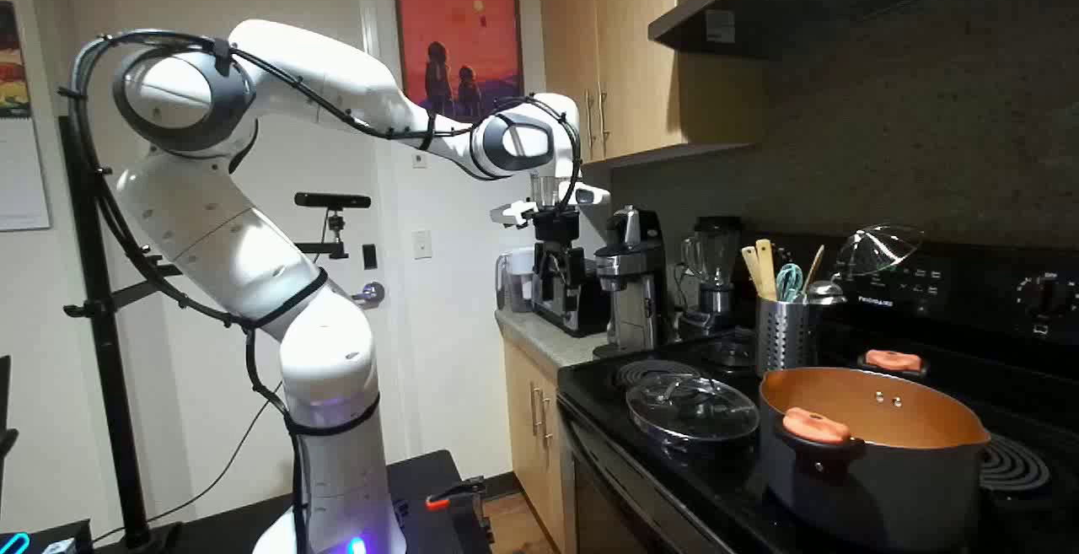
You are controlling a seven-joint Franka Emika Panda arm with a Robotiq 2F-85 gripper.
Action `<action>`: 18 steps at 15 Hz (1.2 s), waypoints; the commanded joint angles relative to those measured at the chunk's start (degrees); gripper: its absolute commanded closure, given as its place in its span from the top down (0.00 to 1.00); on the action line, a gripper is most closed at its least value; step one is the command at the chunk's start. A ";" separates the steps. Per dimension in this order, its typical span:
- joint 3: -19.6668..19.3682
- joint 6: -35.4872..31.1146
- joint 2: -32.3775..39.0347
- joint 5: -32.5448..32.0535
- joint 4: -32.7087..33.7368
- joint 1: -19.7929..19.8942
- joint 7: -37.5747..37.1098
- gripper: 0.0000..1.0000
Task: Take the towel out of the pot and put it on the counter
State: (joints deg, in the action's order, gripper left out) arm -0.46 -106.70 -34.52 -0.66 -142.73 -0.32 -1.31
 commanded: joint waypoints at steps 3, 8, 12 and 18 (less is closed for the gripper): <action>0.21 0.13 0.03 0.13 0.11 0.27 0.14 1.00; 0.21 0.13 0.03 0.13 0.11 0.27 0.14 1.00; 0.60 -0.35 0.34 -1.12 0.13 0.66 -0.10 1.00; -3.93 -4.55 3.09 1.99 3.25 4.43 -2.91 1.00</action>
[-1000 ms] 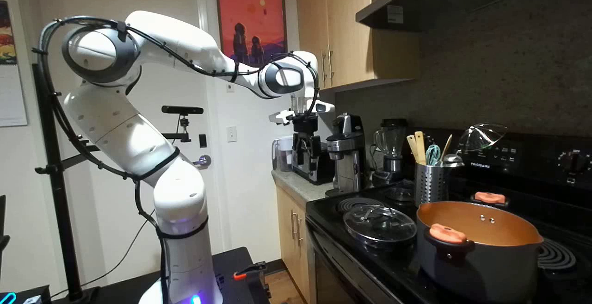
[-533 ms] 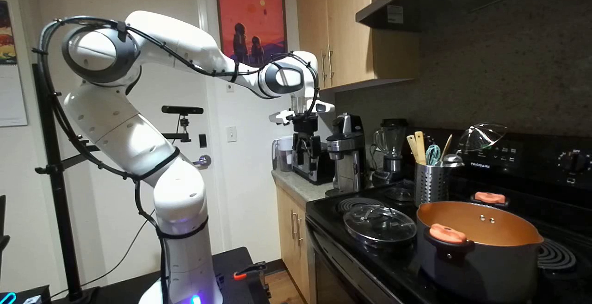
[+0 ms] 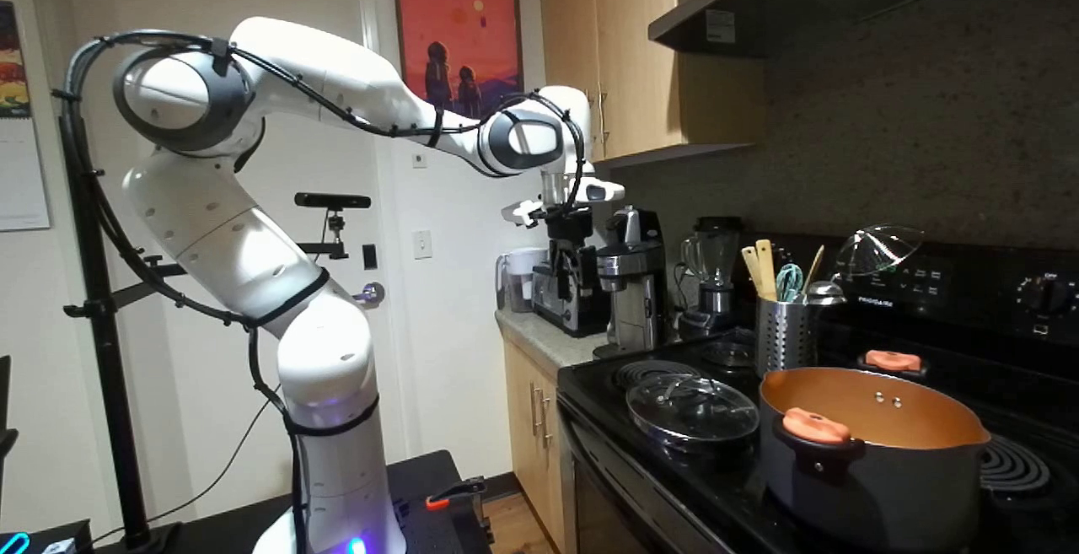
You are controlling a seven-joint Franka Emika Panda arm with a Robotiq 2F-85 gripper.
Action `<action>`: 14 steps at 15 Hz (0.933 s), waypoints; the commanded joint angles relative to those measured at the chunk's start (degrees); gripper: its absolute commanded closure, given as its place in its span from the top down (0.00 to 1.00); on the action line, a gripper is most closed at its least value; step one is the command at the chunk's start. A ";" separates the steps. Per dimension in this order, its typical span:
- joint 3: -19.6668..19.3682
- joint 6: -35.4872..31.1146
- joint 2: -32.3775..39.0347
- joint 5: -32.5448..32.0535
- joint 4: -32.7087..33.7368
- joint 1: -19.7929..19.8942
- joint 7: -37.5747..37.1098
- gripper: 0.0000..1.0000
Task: Take the towel out of the pot and put it on the counter
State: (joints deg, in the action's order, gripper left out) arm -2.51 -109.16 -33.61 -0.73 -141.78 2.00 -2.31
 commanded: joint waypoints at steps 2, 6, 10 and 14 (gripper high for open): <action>-3.34 -4.33 3.30 3.00 3.17 3.57 -3.01 1.00; -5.73 -9.37 6.18 5.21 5.77 6.28 -5.68 1.00; -5.44 -12.02 4.50 6.64 5.34 6.55 -5.65 1.00; -5.53 -11.32 5.22 5.96 5.72 6.89 -4.73 1.00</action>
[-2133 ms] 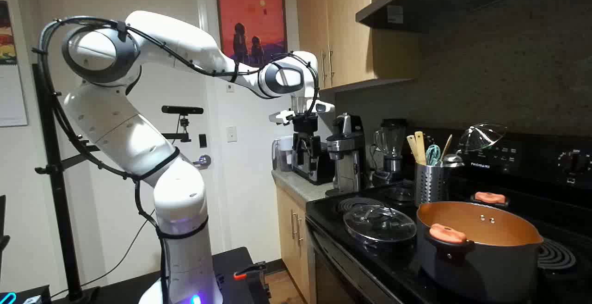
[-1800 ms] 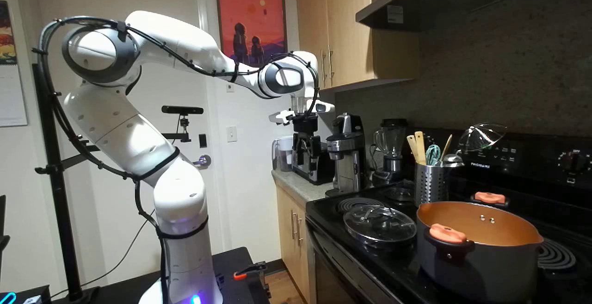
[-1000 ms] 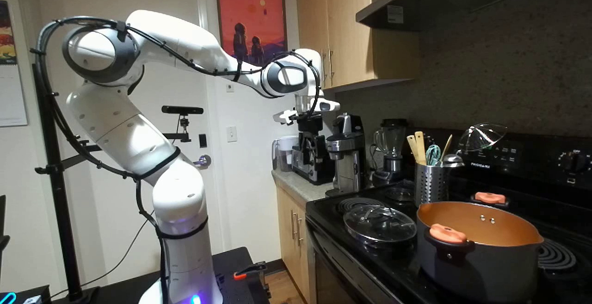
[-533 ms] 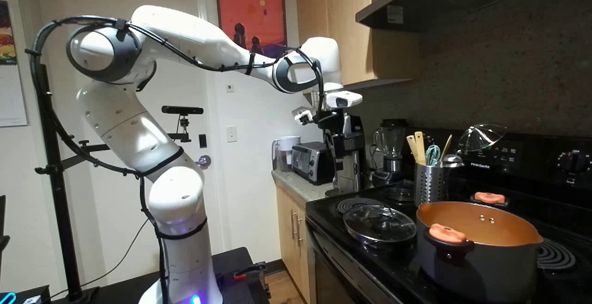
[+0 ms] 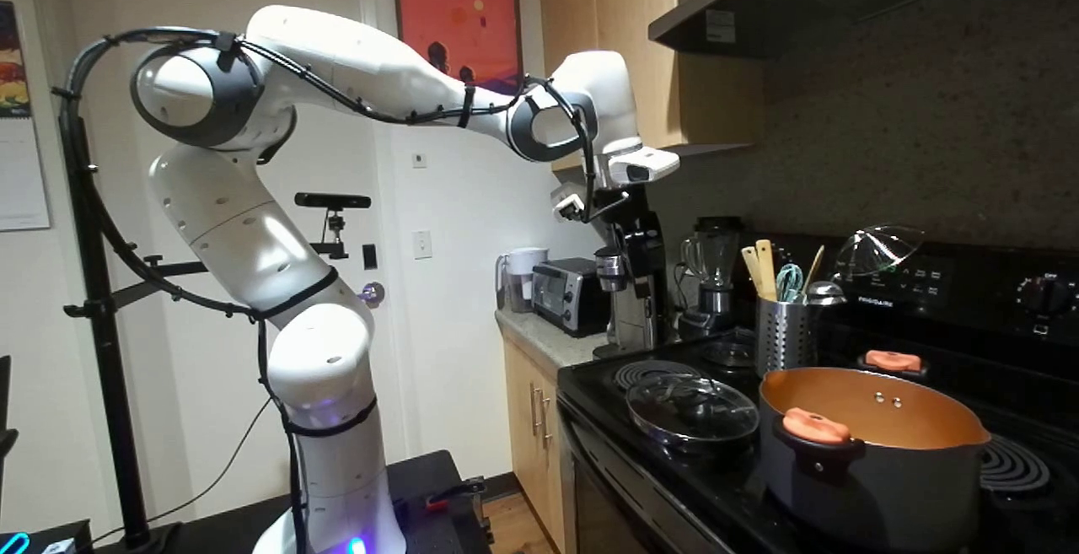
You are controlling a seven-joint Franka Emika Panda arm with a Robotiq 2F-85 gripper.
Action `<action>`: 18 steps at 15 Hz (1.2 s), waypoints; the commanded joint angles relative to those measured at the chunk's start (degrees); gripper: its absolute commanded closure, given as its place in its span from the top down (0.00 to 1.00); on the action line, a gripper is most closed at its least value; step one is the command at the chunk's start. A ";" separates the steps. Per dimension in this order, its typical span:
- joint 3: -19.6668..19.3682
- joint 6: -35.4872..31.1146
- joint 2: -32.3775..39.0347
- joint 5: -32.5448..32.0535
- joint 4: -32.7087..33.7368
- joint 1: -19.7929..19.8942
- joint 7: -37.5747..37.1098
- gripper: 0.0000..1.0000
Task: Take the towel out of the pot and put it on the counter
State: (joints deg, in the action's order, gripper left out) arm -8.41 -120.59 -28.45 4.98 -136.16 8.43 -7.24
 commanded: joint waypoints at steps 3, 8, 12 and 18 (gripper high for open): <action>0.22 0.54 0.92 1.01 1.04 0.31 -0.10 1.00; -0.33 -0.47 4.41 2.98 5.49 0.40 -1.48 1.00; -1.26 -0.36 9.34 6.47 11.25 0.28 -2.04 1.00; -1.92 0.22 20.23 5.91 22.54 2.30 -11.07 1.00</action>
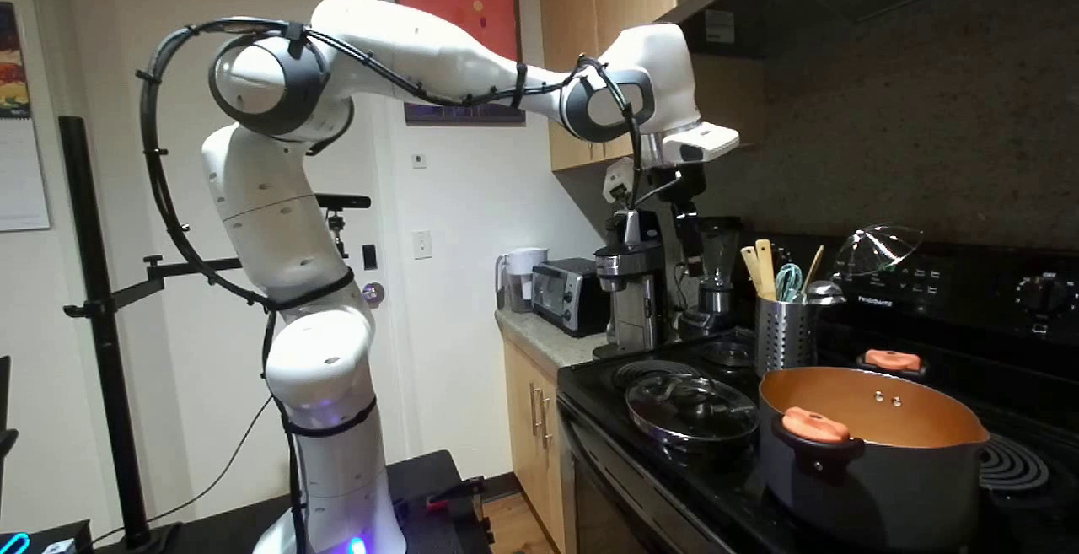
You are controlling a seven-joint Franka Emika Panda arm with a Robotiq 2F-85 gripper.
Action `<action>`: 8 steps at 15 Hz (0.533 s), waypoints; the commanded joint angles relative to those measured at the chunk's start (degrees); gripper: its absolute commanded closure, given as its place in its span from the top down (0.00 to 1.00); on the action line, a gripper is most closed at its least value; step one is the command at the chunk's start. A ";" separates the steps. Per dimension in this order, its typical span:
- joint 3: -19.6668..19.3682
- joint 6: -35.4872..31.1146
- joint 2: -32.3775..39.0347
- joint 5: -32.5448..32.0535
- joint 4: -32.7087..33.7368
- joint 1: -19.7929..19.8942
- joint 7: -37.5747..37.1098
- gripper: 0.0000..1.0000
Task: Take the towel out of the pot and put it on the counter
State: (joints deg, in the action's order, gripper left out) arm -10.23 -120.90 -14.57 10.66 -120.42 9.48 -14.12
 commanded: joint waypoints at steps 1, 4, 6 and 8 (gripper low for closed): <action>-0.16 0.52 8.23 -0.28 8.79 1.65 -6.08 1.00; -0.42 0.93 12.58 -1.20 13.83 2.53 -12.42 1.00; -0.34 0.19 12.26 0.21 13.79 2.16 -12.29 1.00; -0.53 0.17 12.32 -0.38 12.94 2.21 -10.86 1.00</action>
State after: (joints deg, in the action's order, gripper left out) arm -10.57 -120.93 -2.31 10.27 -107.67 11.84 -25.02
